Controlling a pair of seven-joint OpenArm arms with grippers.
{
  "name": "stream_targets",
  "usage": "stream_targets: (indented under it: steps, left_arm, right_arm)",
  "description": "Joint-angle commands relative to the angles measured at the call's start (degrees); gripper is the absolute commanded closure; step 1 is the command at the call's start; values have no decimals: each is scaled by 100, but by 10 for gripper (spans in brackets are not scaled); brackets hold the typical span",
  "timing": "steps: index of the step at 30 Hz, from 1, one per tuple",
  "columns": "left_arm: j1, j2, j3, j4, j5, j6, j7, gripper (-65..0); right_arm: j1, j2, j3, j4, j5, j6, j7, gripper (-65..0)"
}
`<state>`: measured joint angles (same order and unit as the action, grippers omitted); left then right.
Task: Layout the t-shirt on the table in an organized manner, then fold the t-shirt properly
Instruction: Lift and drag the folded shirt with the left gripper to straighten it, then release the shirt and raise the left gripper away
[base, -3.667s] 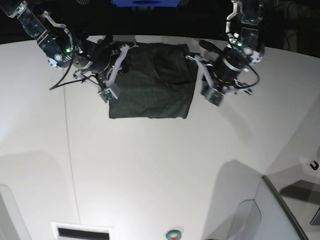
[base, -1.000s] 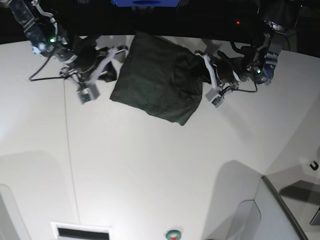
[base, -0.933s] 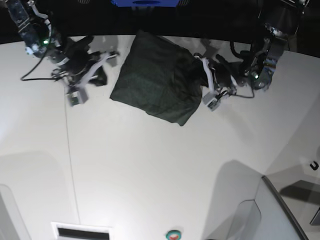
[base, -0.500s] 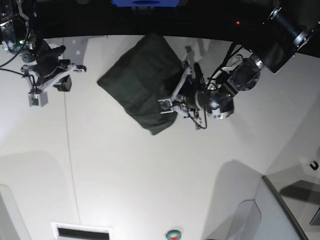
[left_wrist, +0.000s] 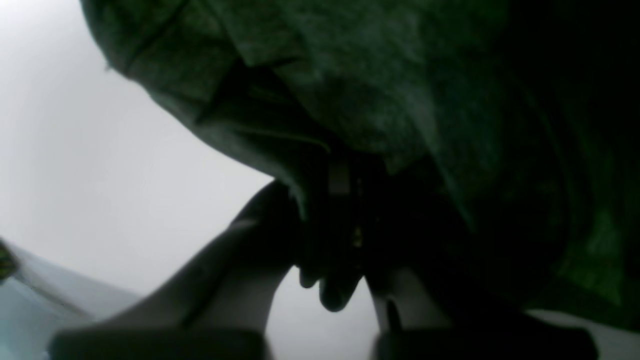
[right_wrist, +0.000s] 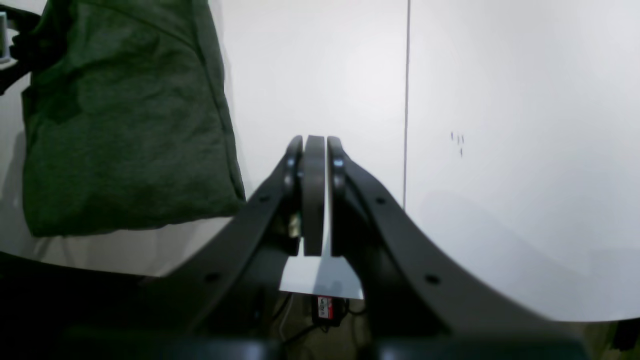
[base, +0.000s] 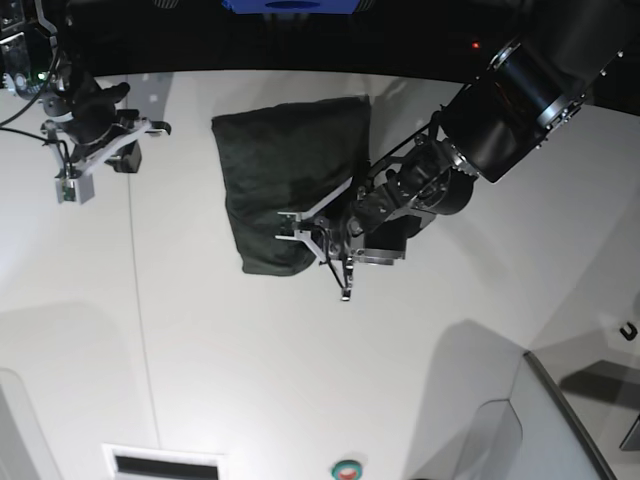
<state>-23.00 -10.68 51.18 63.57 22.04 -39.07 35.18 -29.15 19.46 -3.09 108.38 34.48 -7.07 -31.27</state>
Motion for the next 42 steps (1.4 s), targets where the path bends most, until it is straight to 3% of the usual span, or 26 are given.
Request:
stream_targets:
  steps: [1, 8, 26, 27, 30, 33, 36, 42]
  left_arm:
    - [-16, 105, 29, -5, -81, -93, -76, 0]
    - [-60, 369, 38, -5, -81, -93, -76, 0]
    - [-122, 369, 21, 56, -81, -93, -23, 0]
    - [-165, 369, 29, 56, -81, -93, -23, -31]
    - [-209, 369, 29, 47, -81, -93, -23, -219]
    - [-280, 369, -6, 56, -81, -93, -23, -339]
    - [-403, 369, 21, 126, -81, -93, -15, -388]
    - [-667, 325, 29, 619, -125, -93, 425, -397]
  right_arm:
    - [-35, 45, 41, 103, 20, -9, 116, -8]
    - [-17, 45, 41, 103, 20, -9, 116, -8]
    - [-35, 45, 41, 103, 20, -9, 116, -8]
    - [-44, 45, 41, 103, 20, -9, 116, -8]
    - [-44, 45, 41, 103, 20, -9, 116, -8]
    - [-44, 45, 41, 103, 20, -9, 116, -8]
    - [-35, 45, 41, 103, 20, -9, 116, -8]
    - [0, 45, 41, 103, 20, -9, 107, -8]
